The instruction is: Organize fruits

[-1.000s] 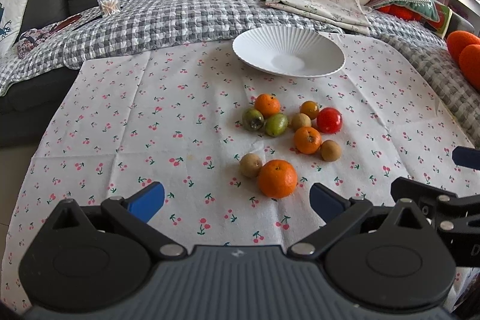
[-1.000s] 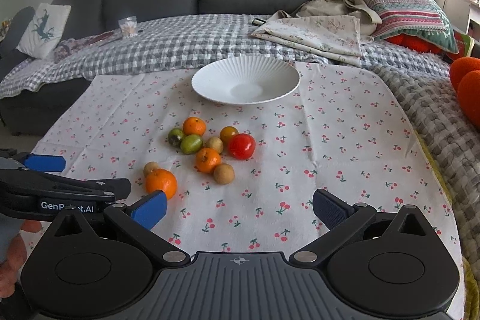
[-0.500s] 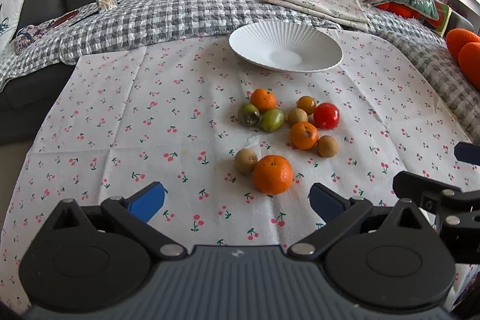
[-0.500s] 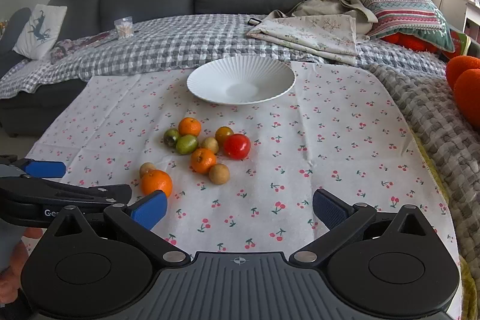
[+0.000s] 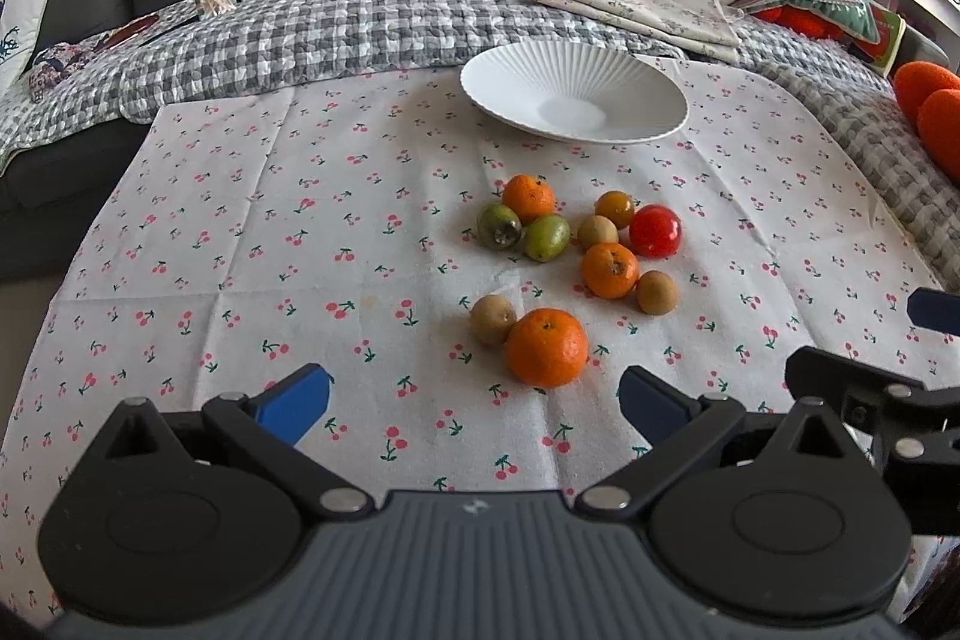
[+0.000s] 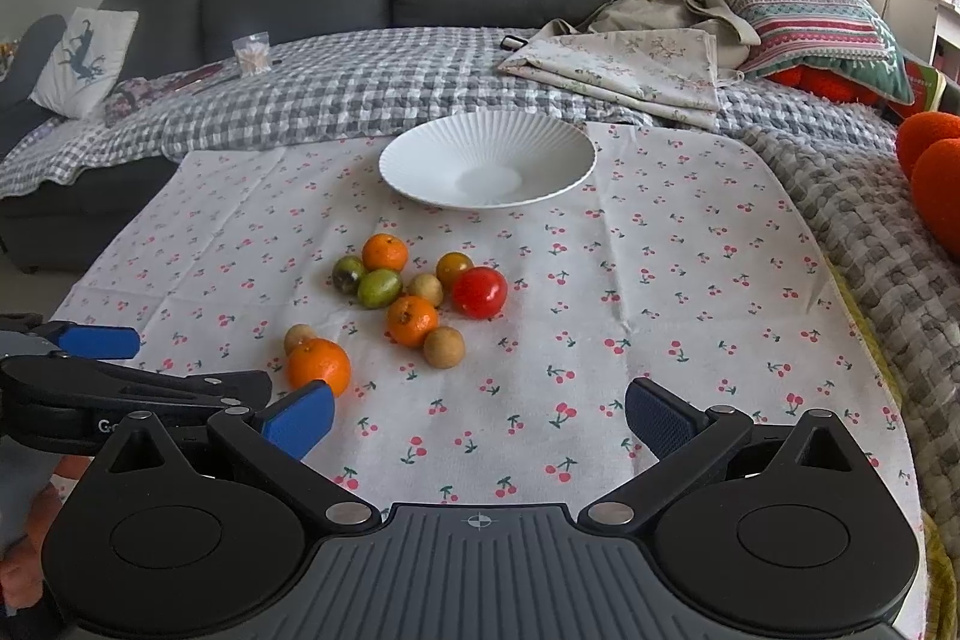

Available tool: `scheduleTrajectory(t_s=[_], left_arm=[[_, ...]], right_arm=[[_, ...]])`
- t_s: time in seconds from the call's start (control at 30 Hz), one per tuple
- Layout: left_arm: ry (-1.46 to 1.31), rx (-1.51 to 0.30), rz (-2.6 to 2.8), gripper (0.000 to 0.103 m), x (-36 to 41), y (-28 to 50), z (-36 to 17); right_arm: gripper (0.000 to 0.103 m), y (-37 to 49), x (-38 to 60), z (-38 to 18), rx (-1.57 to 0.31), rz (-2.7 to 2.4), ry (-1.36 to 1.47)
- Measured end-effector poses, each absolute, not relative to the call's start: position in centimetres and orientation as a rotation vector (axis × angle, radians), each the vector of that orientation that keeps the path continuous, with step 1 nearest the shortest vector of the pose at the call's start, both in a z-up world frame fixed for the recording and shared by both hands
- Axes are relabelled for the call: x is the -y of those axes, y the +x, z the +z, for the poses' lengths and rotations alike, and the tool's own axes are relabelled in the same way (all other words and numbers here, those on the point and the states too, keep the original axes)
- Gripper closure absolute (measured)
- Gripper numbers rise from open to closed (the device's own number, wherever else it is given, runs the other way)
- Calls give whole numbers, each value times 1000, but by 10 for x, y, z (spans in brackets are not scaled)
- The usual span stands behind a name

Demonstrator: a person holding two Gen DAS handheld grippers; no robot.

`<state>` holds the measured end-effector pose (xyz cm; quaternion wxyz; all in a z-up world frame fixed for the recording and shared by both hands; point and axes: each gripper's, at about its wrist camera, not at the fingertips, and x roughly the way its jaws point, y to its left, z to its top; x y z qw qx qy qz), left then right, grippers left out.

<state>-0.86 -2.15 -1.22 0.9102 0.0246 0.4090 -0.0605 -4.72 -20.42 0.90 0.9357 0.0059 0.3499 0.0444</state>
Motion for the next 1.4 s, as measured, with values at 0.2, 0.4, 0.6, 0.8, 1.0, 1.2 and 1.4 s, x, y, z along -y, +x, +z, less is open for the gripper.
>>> scheduleTrajectory(t_s=[0.2,0.4,0.6,0.8,1.0,1.2,1.4], left_arm=[[50,-843,-124,1,22,-8,-12],[48,-847,-120,1,23,-6,-14],[35,-857,-129,1,26,-1,-21],[23,-889,-145,1,26,4,-32],[8,-899,-189,13,29,11,-42],[8,-900,-190,28,37,21,-50],[-4,-911,-204,46,40,30,-58]], right_arm=[[0,-46,205,9,-717,90,15],[0,-46,205,8,-715,91,15],[0,-31,207,9,-726,102,15],[0,-9,218,10,-747,101,55],[0,11,243,11,-774,89,153],[1,32,253,6,-808,105,213],[7,49,248,-1,-837,158,218]])
